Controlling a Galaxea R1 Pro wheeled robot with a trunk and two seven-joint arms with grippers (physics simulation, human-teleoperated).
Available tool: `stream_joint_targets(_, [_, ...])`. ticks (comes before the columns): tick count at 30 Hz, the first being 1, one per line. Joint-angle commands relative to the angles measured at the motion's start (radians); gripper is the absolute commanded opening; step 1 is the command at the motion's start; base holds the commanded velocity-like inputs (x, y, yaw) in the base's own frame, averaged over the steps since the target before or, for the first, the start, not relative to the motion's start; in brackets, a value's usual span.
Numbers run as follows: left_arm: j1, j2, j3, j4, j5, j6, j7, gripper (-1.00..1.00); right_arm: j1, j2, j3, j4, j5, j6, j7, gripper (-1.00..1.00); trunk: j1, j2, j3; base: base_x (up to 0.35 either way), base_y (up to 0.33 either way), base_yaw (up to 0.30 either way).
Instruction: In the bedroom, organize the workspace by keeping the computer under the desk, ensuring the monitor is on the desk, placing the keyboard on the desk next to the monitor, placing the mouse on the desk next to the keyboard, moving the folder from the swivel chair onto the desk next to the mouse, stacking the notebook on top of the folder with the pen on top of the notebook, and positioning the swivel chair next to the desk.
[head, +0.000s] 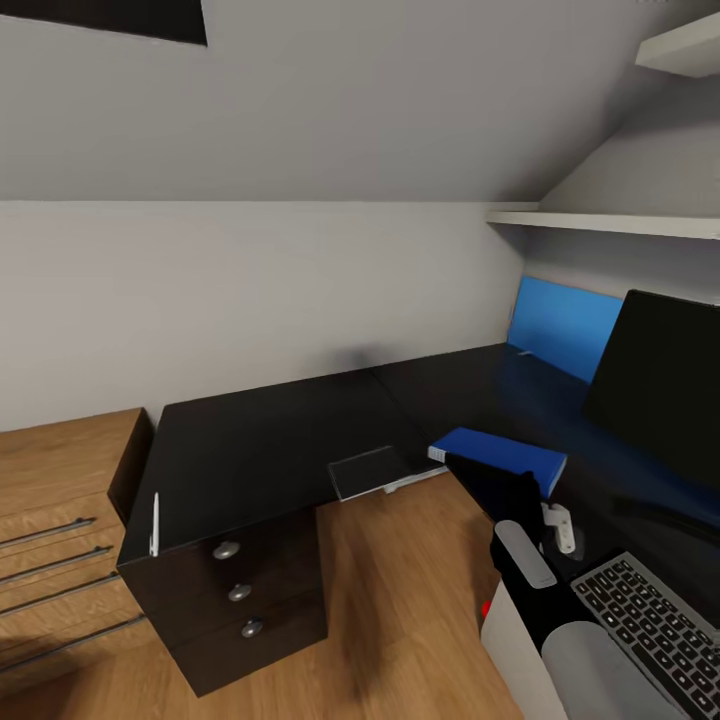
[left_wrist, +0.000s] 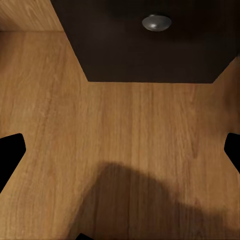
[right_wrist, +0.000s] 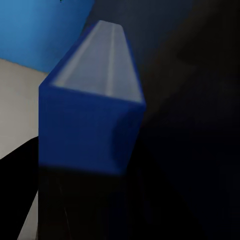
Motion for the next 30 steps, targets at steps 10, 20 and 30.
stream_joint_targets(10, [-0.001, 0.001, -0.006, 0.0, 0.011, -0.007, 0.005, 1.0, 0.0, 0.001, 0.005, 0.044, -0.03, -0.01, 0.0, -1.0, 0.0, 0.0, -0.001, 0.0, 0.0, -0.061])
stream_joint_targets(20, [-0.001, 0.002, -0.003, 0.0, 0.011, -0.008, 0.007, 1.0, 0.0, 0.001, 0.005, 0.044, -0.028, -0.009, -0.002, -1.0, -0.012, 0.021, 0.008, 0.0, 0.0, 0.0])
stream_joint_targets(30, [-0.001, 0.002, -0.004, 0.0, 0.01, -0.008, 0.008, 1.0, 0.0, 0.001, 0.007, 0.044, -0.024, -0.011, -0.002, -1.0, -0.031, 0.056, 0.024, 0.0, 0.0, 0.0])
